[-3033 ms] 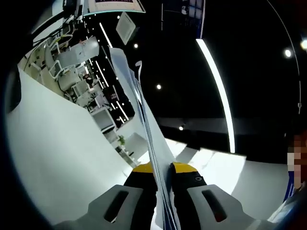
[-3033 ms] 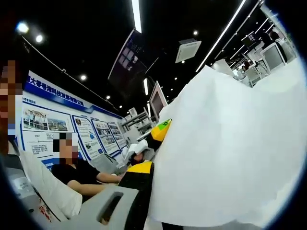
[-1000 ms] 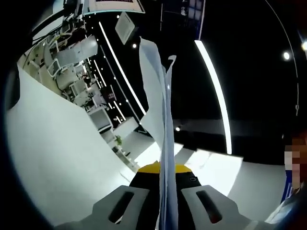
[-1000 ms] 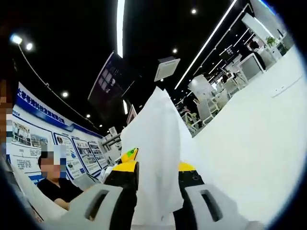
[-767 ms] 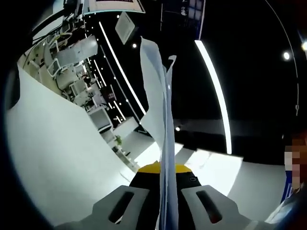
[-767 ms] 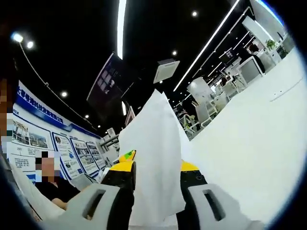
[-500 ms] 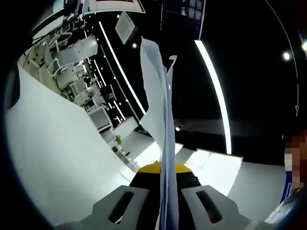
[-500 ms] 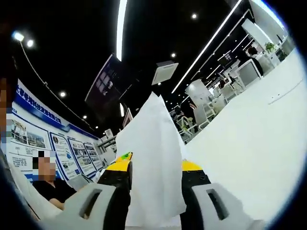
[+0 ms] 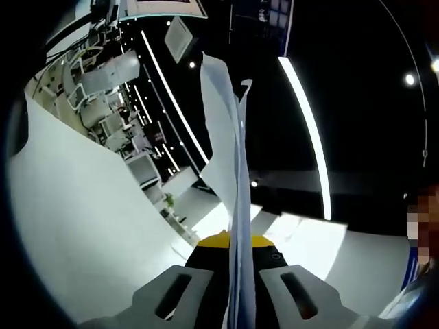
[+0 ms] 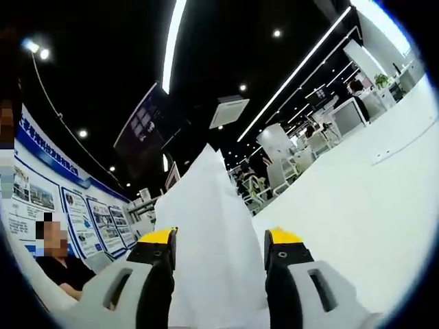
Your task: Organize the stack of printing papers by aligning and flattening the scattered papers on the table
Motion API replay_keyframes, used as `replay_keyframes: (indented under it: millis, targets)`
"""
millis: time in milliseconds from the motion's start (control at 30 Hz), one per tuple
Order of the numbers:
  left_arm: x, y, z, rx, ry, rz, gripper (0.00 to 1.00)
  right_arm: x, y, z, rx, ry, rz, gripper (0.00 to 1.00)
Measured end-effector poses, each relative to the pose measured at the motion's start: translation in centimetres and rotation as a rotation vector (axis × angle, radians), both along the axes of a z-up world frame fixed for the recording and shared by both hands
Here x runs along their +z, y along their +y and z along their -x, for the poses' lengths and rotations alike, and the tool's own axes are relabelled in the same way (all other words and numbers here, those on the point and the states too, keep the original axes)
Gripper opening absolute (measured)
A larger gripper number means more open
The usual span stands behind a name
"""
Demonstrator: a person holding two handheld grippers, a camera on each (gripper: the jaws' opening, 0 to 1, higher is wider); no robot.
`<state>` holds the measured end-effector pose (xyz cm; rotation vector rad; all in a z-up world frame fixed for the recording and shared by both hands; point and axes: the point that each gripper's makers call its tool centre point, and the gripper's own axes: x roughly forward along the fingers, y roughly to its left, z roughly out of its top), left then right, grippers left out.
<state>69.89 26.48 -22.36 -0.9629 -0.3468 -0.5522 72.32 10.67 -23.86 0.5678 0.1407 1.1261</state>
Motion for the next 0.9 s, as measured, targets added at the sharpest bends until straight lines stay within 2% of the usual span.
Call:
replay_keyframes:
  millis: [133, 267, 300, 467, 633, 900]
  targets:
    - [0.0, 0.1, 0.0, 0.000, -0.001, 0.000, 0.06, 0.2, -0.5, -0.5, -0.025, -0.004, -0.005, 0.52]
    - [0.0, 0.0, 0.0, 0.000, -0.002, 0.000, 0.06, 0.2, -0.8, -1.0, -0.058, -0.016, 0.009, 0.69]
    - [0.0, 0.0, 0.0, -0.001, -0.001, -0.001, 0.06, 0.1, -1.2, -1.5, -0.089, -0.024, 0.020, 0.70]
    - [0.0, 0.0, 0.0, -0.001, -0.002, 0.000, 0.06, 0.3, -1.6, -1.7, -0.094, -0.020, 0.013, 0.66]
    - [0.0, 0.1, 0.0, -0.002, -0.003, 0.002, 0.06, 0.2, -1.8, -1.9, -0.102, -0.018, 0.024, 0.68]
    - [0.1, 0.0, 0.1, -0.002, -0.006, 0.004, 0.06, 0.4, -3.1, -2.8, -0.155, -0.044, 0.060, 0.78]
